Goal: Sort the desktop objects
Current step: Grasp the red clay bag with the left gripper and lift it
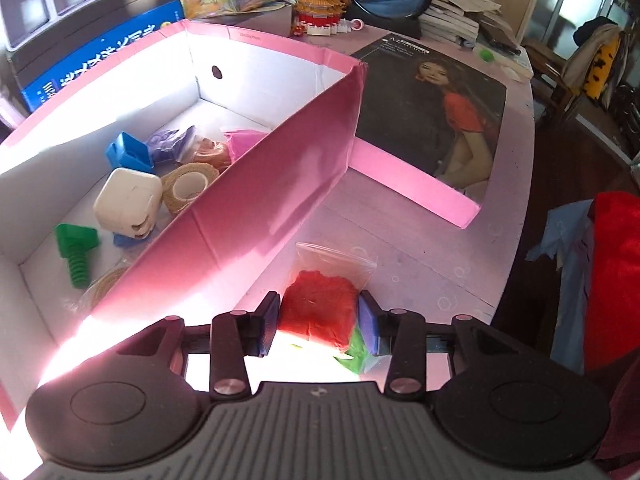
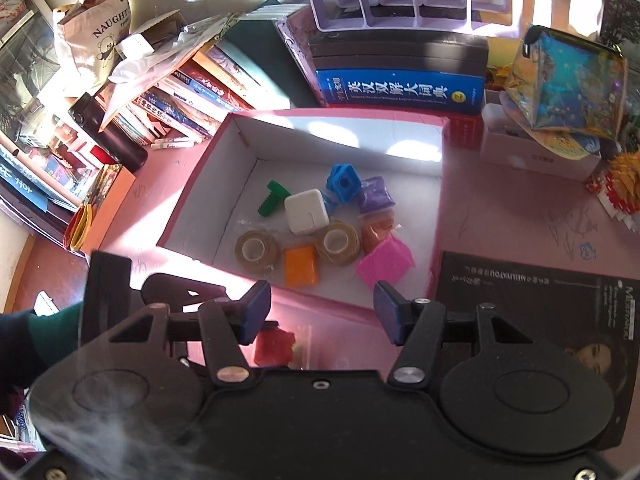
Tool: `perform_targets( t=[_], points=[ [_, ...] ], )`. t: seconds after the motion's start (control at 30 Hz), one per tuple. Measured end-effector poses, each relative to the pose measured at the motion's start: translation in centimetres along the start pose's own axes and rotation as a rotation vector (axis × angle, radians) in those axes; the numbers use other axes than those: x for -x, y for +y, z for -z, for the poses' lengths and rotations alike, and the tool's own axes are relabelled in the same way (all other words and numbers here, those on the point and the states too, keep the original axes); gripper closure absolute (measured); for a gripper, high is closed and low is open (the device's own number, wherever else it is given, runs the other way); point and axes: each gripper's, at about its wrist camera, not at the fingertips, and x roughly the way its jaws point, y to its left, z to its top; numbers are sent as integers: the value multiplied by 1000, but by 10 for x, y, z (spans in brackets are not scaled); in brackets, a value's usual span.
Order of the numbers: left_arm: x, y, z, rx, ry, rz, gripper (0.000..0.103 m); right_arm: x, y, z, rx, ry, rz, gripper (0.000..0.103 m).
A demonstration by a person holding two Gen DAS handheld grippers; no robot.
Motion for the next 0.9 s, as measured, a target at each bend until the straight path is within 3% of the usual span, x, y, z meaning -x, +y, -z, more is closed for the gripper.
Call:
perform_targets(
  t=[0.2,0.57,0.9],
  points=[
    [20,0,7,92,-17,-36,63,-1,8,25,7,18,-11,46],
    [81,11,34,362,-93,-124,63,-42,35,63,91,45,-12,46],
    [138,21,28,441,-174,-186,63,-83,47,87,136,94,35,46]
  ],
)
